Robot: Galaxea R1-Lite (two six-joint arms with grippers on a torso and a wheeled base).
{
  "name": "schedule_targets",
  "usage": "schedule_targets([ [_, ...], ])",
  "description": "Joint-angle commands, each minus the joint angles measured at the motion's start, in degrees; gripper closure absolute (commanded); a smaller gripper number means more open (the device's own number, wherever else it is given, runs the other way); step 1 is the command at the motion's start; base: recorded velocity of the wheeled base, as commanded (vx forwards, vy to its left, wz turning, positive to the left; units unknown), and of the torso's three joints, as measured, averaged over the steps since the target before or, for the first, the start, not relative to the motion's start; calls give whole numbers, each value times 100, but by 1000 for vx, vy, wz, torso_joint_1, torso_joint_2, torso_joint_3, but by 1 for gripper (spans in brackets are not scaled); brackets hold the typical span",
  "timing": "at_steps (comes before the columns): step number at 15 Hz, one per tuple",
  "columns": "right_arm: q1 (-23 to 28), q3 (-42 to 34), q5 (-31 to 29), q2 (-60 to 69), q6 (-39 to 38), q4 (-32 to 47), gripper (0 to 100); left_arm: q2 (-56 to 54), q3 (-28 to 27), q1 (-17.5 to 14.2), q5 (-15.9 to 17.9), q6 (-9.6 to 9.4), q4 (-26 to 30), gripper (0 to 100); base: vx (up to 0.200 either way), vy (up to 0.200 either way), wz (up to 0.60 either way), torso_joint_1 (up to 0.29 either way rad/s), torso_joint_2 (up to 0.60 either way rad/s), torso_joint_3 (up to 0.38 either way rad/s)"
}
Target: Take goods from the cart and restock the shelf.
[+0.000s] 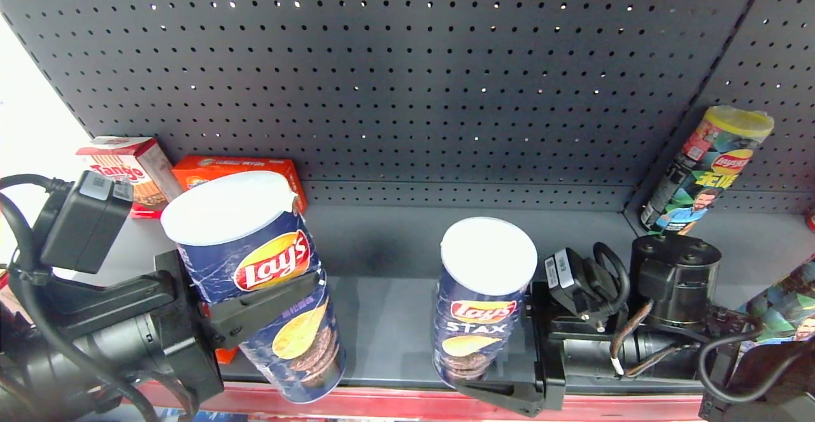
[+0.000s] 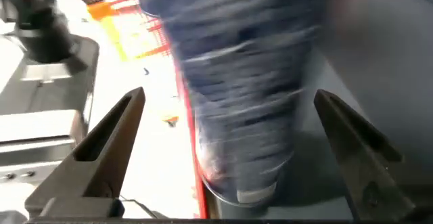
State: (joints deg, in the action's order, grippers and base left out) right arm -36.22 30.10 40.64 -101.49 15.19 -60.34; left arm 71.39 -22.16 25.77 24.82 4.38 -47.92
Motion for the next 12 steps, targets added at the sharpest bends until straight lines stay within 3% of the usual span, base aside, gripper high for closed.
schedule_targets([
  [1,1,5,-224,-38,2,5,0,-11,72,7,5,2,-15,100,0,0,0,0,0,0],
  [12,352,409,-294,-574,2,-4,0,-108,160,-2,5,2,-7,100,0,0,0,0,0,0],
])
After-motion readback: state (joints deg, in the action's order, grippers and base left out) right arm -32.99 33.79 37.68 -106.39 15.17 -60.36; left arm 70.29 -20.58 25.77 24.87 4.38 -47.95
